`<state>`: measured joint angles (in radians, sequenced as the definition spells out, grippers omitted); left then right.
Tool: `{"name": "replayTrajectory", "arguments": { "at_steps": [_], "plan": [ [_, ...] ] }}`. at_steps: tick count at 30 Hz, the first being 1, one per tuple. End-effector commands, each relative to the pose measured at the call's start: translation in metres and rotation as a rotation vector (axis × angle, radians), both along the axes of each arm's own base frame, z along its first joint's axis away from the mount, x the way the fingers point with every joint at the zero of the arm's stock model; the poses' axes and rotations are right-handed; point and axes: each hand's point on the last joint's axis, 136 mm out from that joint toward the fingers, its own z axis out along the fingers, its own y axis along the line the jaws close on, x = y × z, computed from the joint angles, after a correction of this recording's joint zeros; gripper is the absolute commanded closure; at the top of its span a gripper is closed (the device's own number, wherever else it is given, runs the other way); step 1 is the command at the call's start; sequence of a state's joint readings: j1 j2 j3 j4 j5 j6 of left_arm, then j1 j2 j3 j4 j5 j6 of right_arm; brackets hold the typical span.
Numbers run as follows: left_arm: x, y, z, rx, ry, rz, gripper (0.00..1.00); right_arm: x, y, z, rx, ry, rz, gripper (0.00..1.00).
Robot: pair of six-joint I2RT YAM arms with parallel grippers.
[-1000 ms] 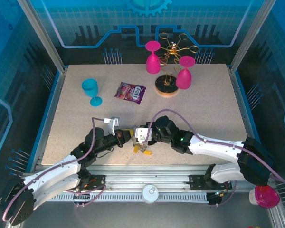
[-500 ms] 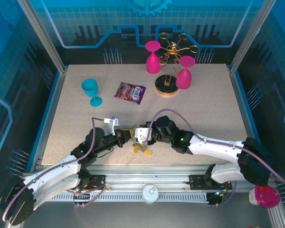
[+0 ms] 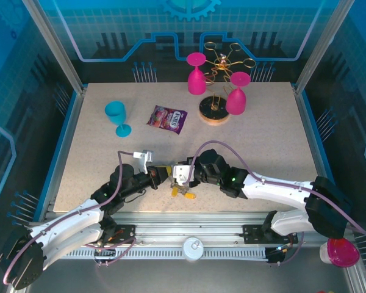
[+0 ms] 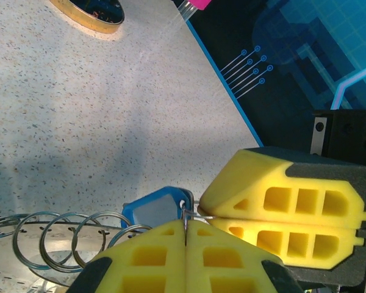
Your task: Put the keys on the keyring
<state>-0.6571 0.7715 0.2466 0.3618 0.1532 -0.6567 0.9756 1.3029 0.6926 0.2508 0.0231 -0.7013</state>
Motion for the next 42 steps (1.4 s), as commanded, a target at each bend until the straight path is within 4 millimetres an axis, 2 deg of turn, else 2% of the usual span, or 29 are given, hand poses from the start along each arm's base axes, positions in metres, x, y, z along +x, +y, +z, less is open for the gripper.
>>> {"name": "replayTrajectory", "arguments": {
  "at_steps": [1,21,30,34,42],
  "plan": [
    [0.007,-0.001,0.029,-0.061,-0.050,0.020,1.00,-0.008,0.009,0.001,-0.010,-0.001,0.048,1.00],
    [0.005,-0.005,0.037,-0.080,-0.070,-0.005,1.00,-0.024,0.016,-0.011,-0.058,0.053,0.130,1.00],
    [0.002,-0.008,0.043,-0.092,-0.084,-0.031,1.00,-0.021,0.016,-0.018,-0.091,0.071,0.122,1.00],
    [0.001,-0.008,0.046,-0.100,-0.092,-0.039,1.00,-0.021,0.013,-0.022,-0.100,0.102,0.118,1.00],
    [-0.002,-0.009,0.050,-0.109,-0.107,-0.052,1.00,-0.034,0.008,-0.025,-0.094,0.233,0.170,1.00]
  ]
}}
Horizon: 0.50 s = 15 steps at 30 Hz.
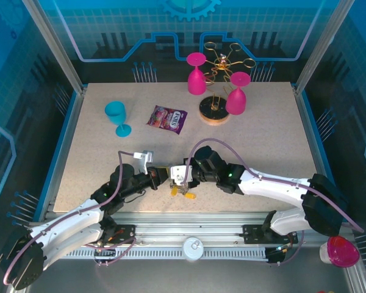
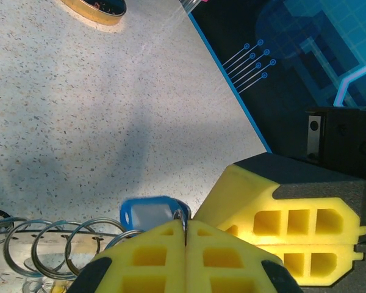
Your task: Put the keys on the keyring
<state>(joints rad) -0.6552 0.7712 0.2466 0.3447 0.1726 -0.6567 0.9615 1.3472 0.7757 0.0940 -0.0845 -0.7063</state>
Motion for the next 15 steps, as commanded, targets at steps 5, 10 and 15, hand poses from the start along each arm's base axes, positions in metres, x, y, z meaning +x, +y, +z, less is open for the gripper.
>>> {"name": "replayTrajectory", "arguments": {
  "at_steps": [5,10,15],
  "plan": [
    [0.002,-0.007,0.054,-0.114,-0.134,-0.031,1.00,-0.031,-0.002,-0.014,-0.035,0.193,0.103,1.00],
    [0.001,-0.007,0.055,-0.110,-0.148,-0.038,1.00,-0.032,-0.004,-0.012,-0.034,0.204,0.102,1.00],
    [0.002,-0.004,0.058,-0.080,-0.213,-0.028,1.00,-0.037,-0.009,-0.007,-0.007,0.228,0.098,1.00]
  ]
}}
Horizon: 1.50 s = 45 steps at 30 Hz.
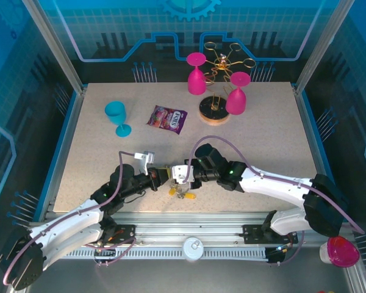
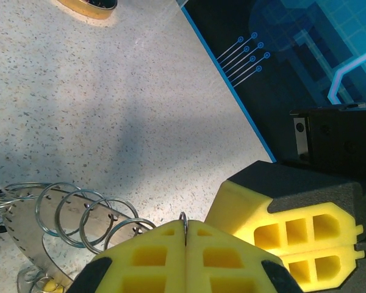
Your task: Put the keys on the keyring
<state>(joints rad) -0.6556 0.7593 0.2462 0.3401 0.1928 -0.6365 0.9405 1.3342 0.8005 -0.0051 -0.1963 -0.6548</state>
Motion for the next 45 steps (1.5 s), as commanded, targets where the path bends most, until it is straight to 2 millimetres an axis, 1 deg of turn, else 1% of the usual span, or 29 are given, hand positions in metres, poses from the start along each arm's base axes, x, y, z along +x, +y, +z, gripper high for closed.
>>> {"name": "replayTrajectory", "arguments": {
  "at_steps": [1,2,3,5,7,10,13,15,17,20,22,24,27,35,38,40,45],
  "plan": [
    [0.005,-0.001,0.057,-0.088,-0.219,0.000,1.00,-0.025,-0.007,-0.004,-0.001,0.114,0.053,0.95],
    [0.005,-0.001,0.059,-0.080,-0.249,-0.004,1.00,-0.027,-0.009,-0.004,0.004,0.134,0.049,0.80],
    [0.004,-0.002,0.060,-0.070,-0.276,-0.012,1.00,-0.027,-0.011,-0.002,0.017,0.155,0.040,0.72],
    [0.001,-0.003,0.067,-0.056,-0.366,-0.033,1.00,-0.027,-0.016,0.010,0.078,0.209,0.013,0.59],
    [-0.001,-0.004,0.072,-0.038,-0.431,-0.051,1.00,-0.022,-0.023,0.028,0.156,0.255,-0.025,0.54],
    [-0.006,-0.009,0.077,-0.003,-0.529,-0.101,1.00,-0.008,-0.042,0.055,0.274,0.322,-0.095,0.53],
    [-0.009,-0.011,0.083,0.010,-0.612,-0.125,1.00,0.007,-0.058,0.070,0.359,0.367,-0.164,0.54],
    [-0.013,-0.013,0.089,-0.006,-0.665,-0.139,1.00,0.015,-0.064,0.078,0.395,0.384,-0.193,0.56],
    [-0.016,-0.014,0.094,-0.011,-0.710,-0.156,1.00,0.023,-0.065,0.085,0.425,0.377,-0.215,0.62],
    [-0.021,-0.017,0.099,-0.015,-0.770,-0.184,1.00,0.024,-0.060,0.097,0.452,0.379,-0.173,0.69],
    [-0.026,-0.019,0.102,-0.013,-0.823,-0.210,1.00,0.020,-0.053,0.103,0.462,0.415,-0.116,0.70],
    [-0.029,-0.020,0.104,-0.004,-0.868,-0.221,1.00,0.016,-0.047,0.105,0.460,0.464,-0.067,0.71],
    [-0.031,-0.023,0.102,0.012,-0.893,-0.249,1.00,0.010,-0.042,0.100,0.441,0.526,-0.017,0.71],
    [-0.030,-0.027,0.101,0.012,-0.902,-0.261,1.00,0.002,-0.036,0.102,0.451,0.587,0.063,0.72],
    [-0.029,-0.027,0.100,0.010,-0.897,-0.259,1.00,0.000,-0.034,0.100,0.451,0.609,0.080,0.71],
    [-0.029,-0.027,0.101,0.005,-0.898,-0.259,1.00,0.002,-0.033,0.098,0.448,0.610,0.072,0.71],
    [-0.029,-0.028,0.101,0.002,-0.895,-0.263,1.00,0.003,-0.028,0.096,0.444,0.625,0.083,0.73]
  ]
}}
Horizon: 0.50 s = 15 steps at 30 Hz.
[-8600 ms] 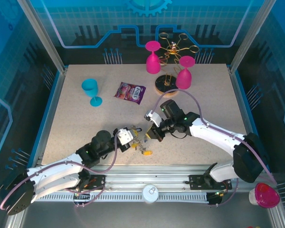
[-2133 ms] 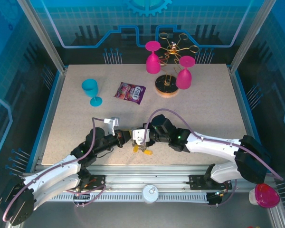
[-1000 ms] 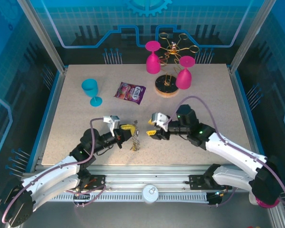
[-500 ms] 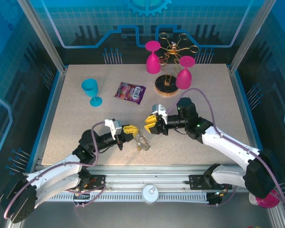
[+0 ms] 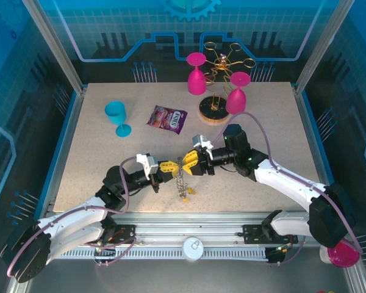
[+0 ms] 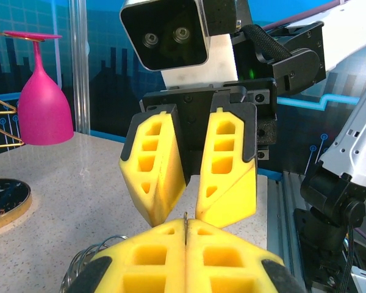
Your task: Put the keys on the keyring
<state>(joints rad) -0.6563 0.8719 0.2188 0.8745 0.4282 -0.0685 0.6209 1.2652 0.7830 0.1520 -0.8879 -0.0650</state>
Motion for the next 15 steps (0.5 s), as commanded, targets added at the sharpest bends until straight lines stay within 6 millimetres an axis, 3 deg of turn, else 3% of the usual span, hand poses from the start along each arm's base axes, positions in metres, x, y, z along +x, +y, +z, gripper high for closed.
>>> {"name": "replayTrajectory", "arguments": {
  "at_steps": [1,5,15],
  "plan": [
    [-0.006,0.001,0.022,-0.049,-0.096,-0.019,1.00,0.001,0.006,0.017,0.043,-0.020,0.035,0.74],
    [-0.006,0.001,0.022,-0.048,-0.097,-0.023,1.00,0.001,0.009,0.016,0.047,-0.012,0.044,0.81],
    [0.000,0.001,0.025,-0.070,-0.094,-0.001,1.00,-0.003,0.014,0.007,0.041,0.017,0.077,0.88]
  ]
}}
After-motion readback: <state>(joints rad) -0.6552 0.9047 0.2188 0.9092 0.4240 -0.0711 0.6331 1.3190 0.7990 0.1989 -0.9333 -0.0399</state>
